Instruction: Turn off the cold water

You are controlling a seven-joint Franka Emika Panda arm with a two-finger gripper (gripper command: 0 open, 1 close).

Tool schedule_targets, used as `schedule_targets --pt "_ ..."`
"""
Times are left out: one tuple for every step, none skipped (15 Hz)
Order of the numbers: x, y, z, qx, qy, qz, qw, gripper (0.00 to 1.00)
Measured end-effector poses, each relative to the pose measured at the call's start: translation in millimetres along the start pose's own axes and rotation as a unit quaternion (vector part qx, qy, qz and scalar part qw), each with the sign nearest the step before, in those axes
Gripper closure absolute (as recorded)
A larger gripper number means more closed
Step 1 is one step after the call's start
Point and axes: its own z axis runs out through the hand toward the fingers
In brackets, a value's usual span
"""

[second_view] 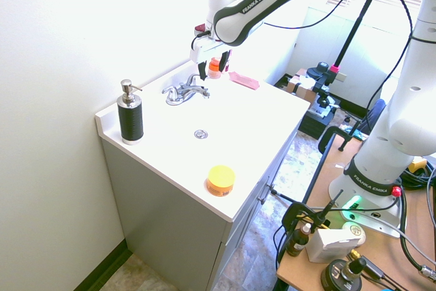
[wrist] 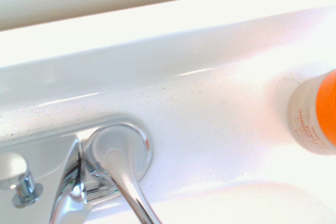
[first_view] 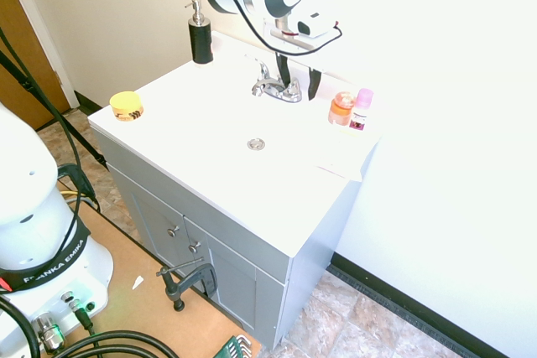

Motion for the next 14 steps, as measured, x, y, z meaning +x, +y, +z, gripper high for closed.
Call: schedule_targets --pt "3.2 1.7 1.7 0.0 0.002 0.002 1.0 0.0" --pt "6.7 3.0 2.6 0.001 0.004 0.005 1.0 0.0" --pt "10.2 2.8 3.0 0.001 0.006 0.007 1.0 0.0" --pt "13.4 1.0 2.9 0.002 0.008 0.008 1.0 0.0" --pt "16.9 -1.6 3.2 0.003 0.01 0.009 1.0 0.0" --pt "20.8 -4.9 3.2 0.005 0.013 0.01 1.0 0.0" --pt "24.6 -8.4 3.6 0.006 0.016 0.011 1.0 0.0" --pt "28.5 -11.4 3.4 0.006 0.017 0.013 1.0 0.0" --pt "30.4 -12.6 4.2 0.003 0.014 0.014 1.0 0.0" --pt "31.2 -13.0 3.8 0.001 0.012 0.015 1.0 0.0" --pt "31.7 -12.7 2.7 0.001 0.009 0.016 1.0 0.0" --pt "32.0 -11.9 -0.7 0.004 0.003 0.016 1.0 0.0" --pt "31.5 -11.3 -9.0 0.012 -0.006 0.015 1.0 0.0" --pt "28.1 -9.3 -20.0 0.02 -0.016 0.012 1.0 0.0"
